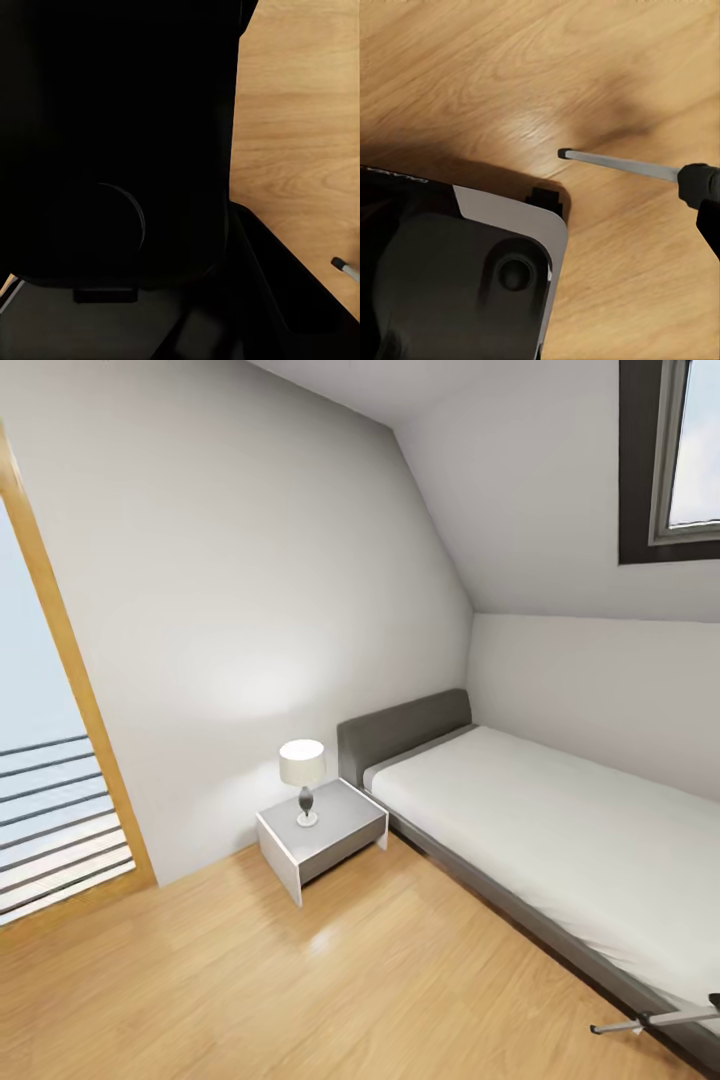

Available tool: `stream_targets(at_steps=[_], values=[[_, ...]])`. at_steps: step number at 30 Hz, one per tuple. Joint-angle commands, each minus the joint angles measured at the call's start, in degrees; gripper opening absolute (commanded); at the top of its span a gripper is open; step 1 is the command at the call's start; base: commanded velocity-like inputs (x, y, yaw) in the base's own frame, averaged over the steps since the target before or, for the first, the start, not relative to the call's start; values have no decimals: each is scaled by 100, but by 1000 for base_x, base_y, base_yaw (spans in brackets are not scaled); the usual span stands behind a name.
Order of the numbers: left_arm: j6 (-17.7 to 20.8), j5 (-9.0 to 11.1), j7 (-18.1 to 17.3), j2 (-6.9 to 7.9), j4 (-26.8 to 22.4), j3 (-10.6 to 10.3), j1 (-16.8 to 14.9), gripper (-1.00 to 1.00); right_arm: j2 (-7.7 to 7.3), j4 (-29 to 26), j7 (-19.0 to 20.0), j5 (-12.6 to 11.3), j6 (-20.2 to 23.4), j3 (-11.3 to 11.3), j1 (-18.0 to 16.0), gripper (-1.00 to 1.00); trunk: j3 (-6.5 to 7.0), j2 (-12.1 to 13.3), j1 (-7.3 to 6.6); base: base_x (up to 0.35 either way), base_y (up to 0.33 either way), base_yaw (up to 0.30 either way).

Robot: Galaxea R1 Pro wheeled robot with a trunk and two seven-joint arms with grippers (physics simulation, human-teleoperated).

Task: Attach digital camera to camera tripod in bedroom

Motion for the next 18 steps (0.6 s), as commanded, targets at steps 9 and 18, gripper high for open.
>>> stream_targets(at_steps=[9,18], values=[[27,33,23,1,-3,-51,-4,-100,-1,13,9,74,-23,-41,-8,100,154,356,-198,0,0,0],[28,39,23,-1,-3,-51,-3,-100,5,10,15,82,-6,-36,-8,100,316,717,-395,0,0,0]])
